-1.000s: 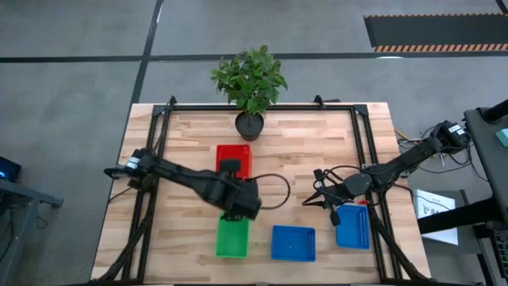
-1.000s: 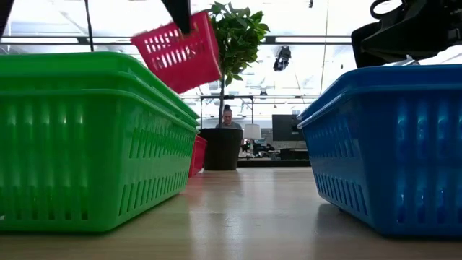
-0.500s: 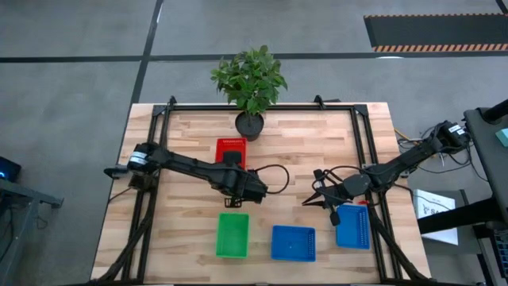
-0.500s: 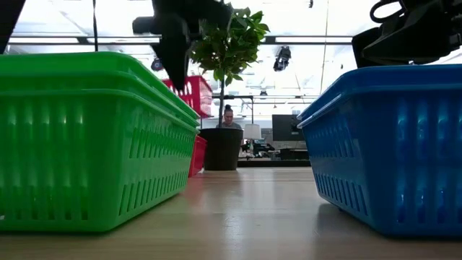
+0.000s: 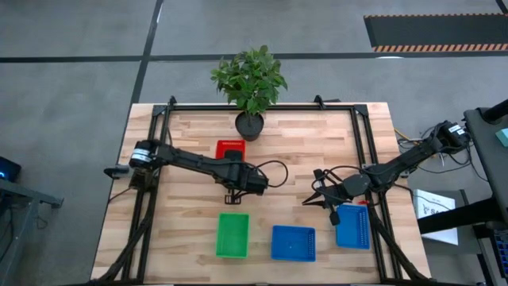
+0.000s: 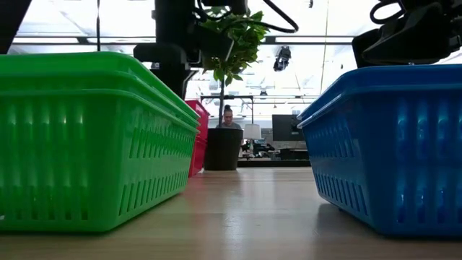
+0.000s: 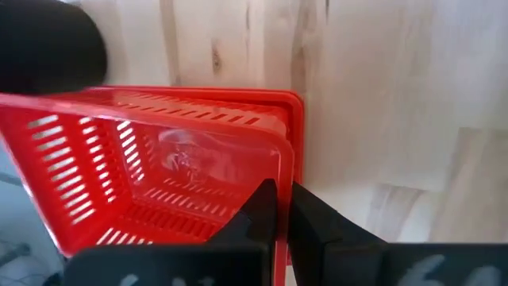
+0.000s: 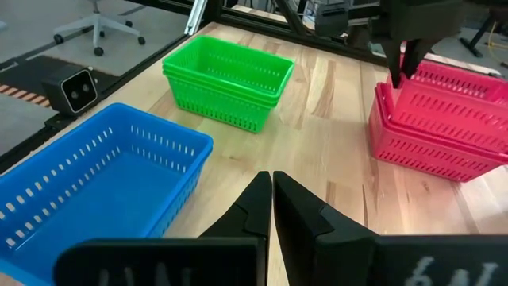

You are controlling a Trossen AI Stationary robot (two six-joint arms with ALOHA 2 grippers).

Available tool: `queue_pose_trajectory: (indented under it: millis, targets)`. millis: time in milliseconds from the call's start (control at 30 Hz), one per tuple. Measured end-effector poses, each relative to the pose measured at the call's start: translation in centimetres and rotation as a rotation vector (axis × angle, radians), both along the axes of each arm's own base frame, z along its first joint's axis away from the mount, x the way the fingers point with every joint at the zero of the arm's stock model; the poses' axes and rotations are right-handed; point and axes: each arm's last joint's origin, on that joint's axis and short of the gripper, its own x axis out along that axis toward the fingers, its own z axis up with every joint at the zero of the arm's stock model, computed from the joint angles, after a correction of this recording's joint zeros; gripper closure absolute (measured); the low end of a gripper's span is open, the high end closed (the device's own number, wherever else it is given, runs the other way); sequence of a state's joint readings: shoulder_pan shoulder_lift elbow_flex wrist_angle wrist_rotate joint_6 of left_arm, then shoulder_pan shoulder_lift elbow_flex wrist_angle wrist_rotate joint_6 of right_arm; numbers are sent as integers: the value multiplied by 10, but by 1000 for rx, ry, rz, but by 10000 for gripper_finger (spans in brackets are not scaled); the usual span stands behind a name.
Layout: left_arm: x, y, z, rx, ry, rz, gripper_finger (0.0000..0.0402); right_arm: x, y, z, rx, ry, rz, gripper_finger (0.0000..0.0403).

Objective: Stack baskets by color
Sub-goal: Stack the bottom red basket on top of the top red baskets

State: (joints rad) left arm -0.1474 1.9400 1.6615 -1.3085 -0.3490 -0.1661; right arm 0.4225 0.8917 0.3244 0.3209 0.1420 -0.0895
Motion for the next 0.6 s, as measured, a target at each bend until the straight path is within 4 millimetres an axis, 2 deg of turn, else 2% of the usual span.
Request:
queue_pose_trajectory:
  millis: [133,467,600]
  targets:
    - [0,3,-1,-53,7,17,401,0,0,0,0,1,0,394]
    - [0,8,-3,-28,10,26,401,0,0,0,-1,3,0,394]
    - [-1,8,-7,-26,15,27,385,0,0,0,-2,4,0,394]
